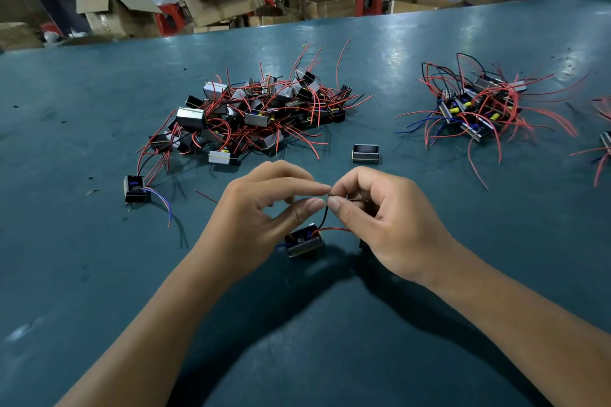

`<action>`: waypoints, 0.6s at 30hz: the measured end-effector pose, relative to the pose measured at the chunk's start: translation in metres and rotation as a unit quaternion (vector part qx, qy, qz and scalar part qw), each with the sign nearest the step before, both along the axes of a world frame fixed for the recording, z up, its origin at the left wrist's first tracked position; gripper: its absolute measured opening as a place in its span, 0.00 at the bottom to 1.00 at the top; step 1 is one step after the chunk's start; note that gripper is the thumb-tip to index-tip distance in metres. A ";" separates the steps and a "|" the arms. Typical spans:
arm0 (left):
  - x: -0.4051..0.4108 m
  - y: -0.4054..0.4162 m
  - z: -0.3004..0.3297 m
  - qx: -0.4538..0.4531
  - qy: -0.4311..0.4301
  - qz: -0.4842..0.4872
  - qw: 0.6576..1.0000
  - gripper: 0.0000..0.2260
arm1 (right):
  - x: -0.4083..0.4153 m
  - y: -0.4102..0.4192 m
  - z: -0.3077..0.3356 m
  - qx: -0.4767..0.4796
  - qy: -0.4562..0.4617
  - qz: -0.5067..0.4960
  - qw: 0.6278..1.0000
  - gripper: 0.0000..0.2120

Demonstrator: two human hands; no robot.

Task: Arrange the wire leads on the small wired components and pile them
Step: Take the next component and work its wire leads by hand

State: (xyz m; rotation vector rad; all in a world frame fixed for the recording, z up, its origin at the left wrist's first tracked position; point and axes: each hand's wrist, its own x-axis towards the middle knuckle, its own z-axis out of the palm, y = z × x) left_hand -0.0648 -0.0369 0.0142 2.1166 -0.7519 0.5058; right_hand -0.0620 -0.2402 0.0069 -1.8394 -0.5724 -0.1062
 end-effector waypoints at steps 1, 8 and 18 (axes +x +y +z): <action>0.000 0.000 -0.001 -0.039 0.054 -0.008 0.998 0.07 | 0.001 0.000 0.000 0.005 0.004 -0.003 1.000 0.04; 0.000 -0.004 -0.006 -0.073 0.100 0.000 0.992 0.06 | 0.000 -0.001 0.001 0.002 0.000 -0.006 1.000 0.05; -0.001 -0.005 0.000 -0.052 0.143 -0.020 0.988 0.07 | -0.006 0.000 0.007 -0.046 -0.051 0.017 0.997 0.05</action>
